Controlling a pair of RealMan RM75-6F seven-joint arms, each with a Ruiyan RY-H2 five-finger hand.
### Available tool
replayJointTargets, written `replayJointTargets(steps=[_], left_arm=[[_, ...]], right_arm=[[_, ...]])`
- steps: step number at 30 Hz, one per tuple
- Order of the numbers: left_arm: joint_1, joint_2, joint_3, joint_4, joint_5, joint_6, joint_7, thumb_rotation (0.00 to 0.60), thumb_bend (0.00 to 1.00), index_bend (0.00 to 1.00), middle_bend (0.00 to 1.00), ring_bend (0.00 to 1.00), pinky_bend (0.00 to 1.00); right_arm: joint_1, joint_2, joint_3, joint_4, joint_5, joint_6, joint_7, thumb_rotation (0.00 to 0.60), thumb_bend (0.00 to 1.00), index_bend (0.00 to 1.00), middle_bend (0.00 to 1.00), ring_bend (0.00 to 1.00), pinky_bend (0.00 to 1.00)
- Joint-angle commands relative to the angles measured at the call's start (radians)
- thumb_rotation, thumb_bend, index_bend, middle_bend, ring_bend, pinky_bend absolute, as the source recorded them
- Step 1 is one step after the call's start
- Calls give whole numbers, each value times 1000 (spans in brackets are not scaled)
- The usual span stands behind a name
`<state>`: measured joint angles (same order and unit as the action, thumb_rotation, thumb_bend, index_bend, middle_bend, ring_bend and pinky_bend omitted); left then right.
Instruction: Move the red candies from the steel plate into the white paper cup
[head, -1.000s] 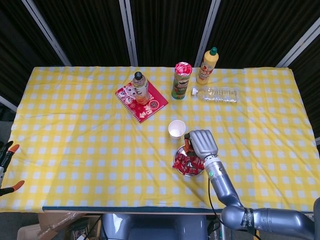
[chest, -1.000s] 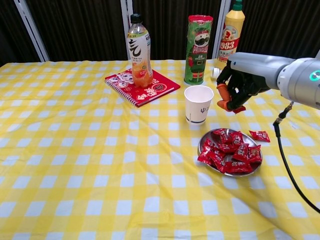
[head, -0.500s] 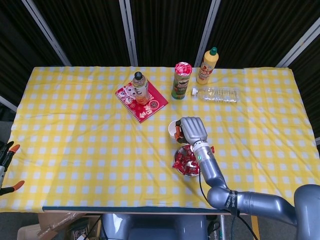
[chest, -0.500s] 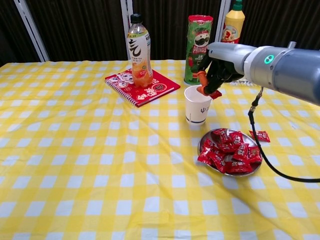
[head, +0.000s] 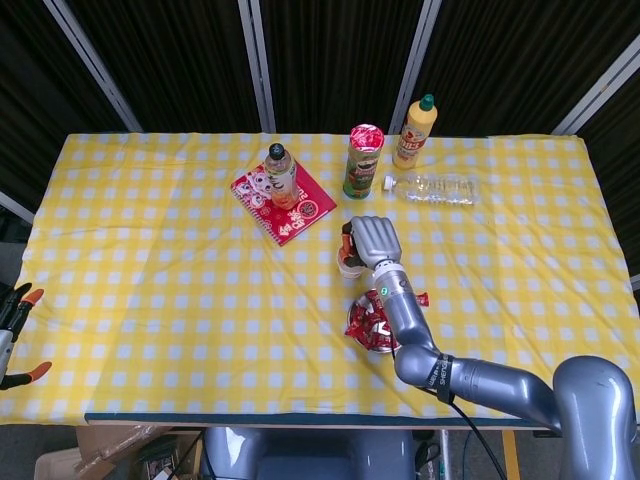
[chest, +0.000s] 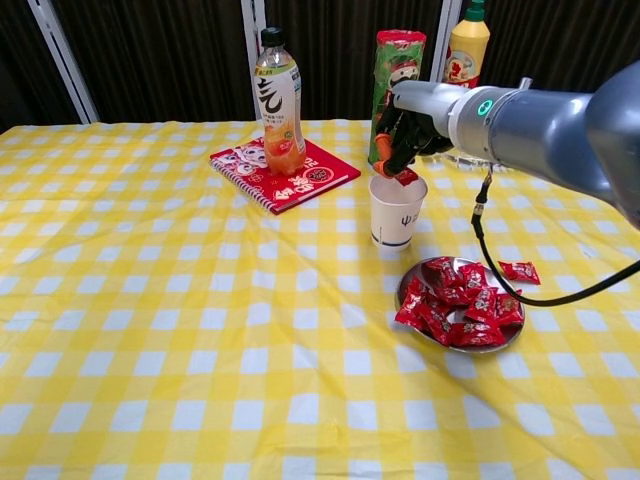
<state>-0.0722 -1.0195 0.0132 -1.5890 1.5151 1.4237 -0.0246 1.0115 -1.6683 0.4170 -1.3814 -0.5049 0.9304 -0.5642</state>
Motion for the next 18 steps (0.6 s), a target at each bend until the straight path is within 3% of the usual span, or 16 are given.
replayJointTargets(steps=[1,8,18], left_arm=[[-1,1,0,0,-1,-2,-1,600,8,0,0,0,0],[-2,4,0,-9,-4,-3,3,600,8,0,0,0,0],[0,5,0,-15,-5,1,3,600,7,0,0,0,0]], right_arm=[[6,-9,-7,15,6,-9,10,600,469,469,824,874,979],[3,-6,-20,-3,0,10,22,600,389,353,824,866,979],[-25,63,-38,-184,-52,118,-4,600,339,298,824,856,978]])
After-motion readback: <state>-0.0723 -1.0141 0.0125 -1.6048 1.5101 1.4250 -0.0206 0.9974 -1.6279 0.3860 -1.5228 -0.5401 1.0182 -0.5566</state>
